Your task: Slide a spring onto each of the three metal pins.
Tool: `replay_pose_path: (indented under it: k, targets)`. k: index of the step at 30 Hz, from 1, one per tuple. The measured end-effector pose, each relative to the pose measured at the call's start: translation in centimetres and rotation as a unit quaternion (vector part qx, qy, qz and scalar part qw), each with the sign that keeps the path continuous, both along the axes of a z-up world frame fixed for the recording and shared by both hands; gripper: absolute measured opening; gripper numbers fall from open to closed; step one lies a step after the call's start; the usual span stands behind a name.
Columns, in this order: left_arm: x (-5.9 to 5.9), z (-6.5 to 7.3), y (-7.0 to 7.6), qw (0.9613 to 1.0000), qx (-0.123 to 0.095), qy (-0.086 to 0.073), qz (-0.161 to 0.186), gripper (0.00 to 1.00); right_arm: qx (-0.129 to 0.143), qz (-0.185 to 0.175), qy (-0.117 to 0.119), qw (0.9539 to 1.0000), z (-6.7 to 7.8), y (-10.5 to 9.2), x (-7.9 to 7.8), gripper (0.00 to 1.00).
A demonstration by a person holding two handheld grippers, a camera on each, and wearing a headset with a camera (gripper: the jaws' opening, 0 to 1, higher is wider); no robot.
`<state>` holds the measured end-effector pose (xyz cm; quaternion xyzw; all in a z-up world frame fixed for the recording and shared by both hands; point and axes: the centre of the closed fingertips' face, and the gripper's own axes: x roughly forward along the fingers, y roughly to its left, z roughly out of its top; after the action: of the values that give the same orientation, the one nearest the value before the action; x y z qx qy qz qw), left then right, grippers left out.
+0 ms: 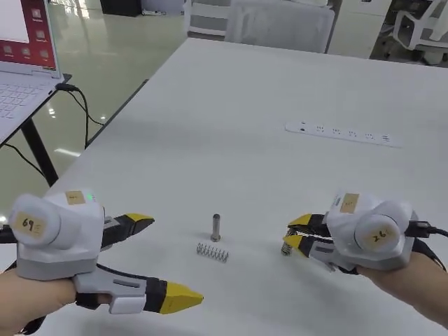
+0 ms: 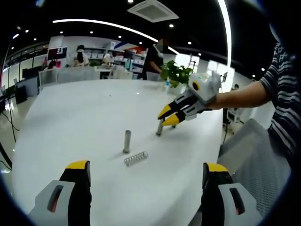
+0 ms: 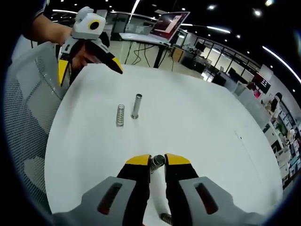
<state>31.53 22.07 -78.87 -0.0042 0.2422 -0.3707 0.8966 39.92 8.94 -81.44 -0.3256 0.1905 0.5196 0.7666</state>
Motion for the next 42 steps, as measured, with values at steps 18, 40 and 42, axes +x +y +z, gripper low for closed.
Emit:
replay_pose_path:
  k: [18, 40, 42]
  targets:
    - [0.3, 0.2, 0.1, 1.0, -0.004, -0.001, 0.003, 0.95, 0.019, -0.017, 0.015, 0.9996, 1.6, 0.1, 0.3, 0.16]
    - [0.3, 0.6, -0.4, 1.0, 0.001, -0.001, -0.008, 0.95, 0.075, -0.066, 0.014, 0.9948, 4.5, -3.4, -1.1, 0.15]
    - [0.3, 0.6, -0.6, 0.9999, 0.001, -0.001, -0.012, 0.95, 0.077, -0.072, 0.015, 0.9943, 4.4, -3.7, -1.1, 0.15]
